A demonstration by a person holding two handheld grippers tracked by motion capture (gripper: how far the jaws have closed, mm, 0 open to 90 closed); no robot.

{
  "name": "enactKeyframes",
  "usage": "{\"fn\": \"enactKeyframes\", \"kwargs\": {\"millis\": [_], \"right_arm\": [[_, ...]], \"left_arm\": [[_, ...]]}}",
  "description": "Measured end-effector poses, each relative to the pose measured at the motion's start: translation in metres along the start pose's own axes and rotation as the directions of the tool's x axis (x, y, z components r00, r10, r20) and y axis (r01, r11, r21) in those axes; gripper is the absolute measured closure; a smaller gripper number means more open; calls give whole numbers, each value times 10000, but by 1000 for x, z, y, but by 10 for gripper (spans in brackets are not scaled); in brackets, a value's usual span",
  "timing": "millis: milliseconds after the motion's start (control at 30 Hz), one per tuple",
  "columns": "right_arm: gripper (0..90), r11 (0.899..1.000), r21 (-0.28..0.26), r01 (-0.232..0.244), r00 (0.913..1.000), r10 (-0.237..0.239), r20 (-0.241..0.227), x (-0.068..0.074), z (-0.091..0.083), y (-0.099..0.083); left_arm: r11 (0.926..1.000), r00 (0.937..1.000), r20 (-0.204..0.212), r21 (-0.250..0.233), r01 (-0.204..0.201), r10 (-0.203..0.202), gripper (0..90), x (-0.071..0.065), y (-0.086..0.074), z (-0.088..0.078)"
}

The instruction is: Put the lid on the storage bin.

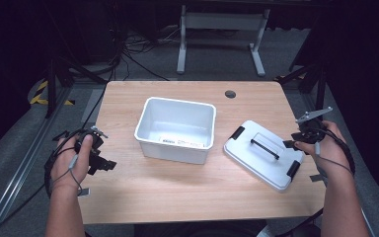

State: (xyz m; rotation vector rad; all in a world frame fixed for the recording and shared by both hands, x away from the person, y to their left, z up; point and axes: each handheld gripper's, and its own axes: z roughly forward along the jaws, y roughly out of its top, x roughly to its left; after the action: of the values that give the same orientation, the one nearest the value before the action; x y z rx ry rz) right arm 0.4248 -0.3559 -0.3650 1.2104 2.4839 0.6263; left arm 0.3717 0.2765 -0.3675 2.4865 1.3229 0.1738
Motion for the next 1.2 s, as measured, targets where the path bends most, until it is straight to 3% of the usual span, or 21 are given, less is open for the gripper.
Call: {"fn": "enactKeyframes", "kwargs": {"millis": [100,267,467,533,667,733,800,900,1067,1200], "right_arm": [[491,10000,33,88,10000,-88,-2,2,4,0],[496,9992,-393,16,9993,-31,-383,11,4,8],[498,9976,-607,331,9989,-351,-324,24,5,18],[496,9957,-693,613,9970,-644,-433,29,8,22],[484,9936,-716,874,9933,-924,-700,37,18,29],[476,9927,-624,1031,9915,-1076,-728,40,24,32],[446,9907,-615,1213,9894,-1257,-732,42,30,34],[427,9888,-432,1431,9870,-1458,-674,45,41,36],[427,9905,-30,1375,9863,-1372,-917,49,57,37],[499,9869,446,1548,9835,-1496,-1019,51,66,36]], "left_arm": [[9995,9998,-163,-316,87,-92,227,-1,0,-2],[9950,9995,-140,-952,-293,281,200,-6,1,-6],[9987,9992,-244,-404,-323,313,203,-12,2,-1],[9981,9986,-142,-327,-516,511,217,-14,3,0],[9991,9997,-176,-381,-171,164,195,-18,2,1],[9992,9989,-313,-201,-350,344,185,-18,1,0],[9990,9989,-124,-78,-443,442,186,-19,0,1],[9987,9979,425,-184,-477,485,179,-21,0,1],[9972,9969,274,-121,-732,735,178,-25,0,0],[9970,9970,169,-167,-750,753,178,-24,0,-1]]}}
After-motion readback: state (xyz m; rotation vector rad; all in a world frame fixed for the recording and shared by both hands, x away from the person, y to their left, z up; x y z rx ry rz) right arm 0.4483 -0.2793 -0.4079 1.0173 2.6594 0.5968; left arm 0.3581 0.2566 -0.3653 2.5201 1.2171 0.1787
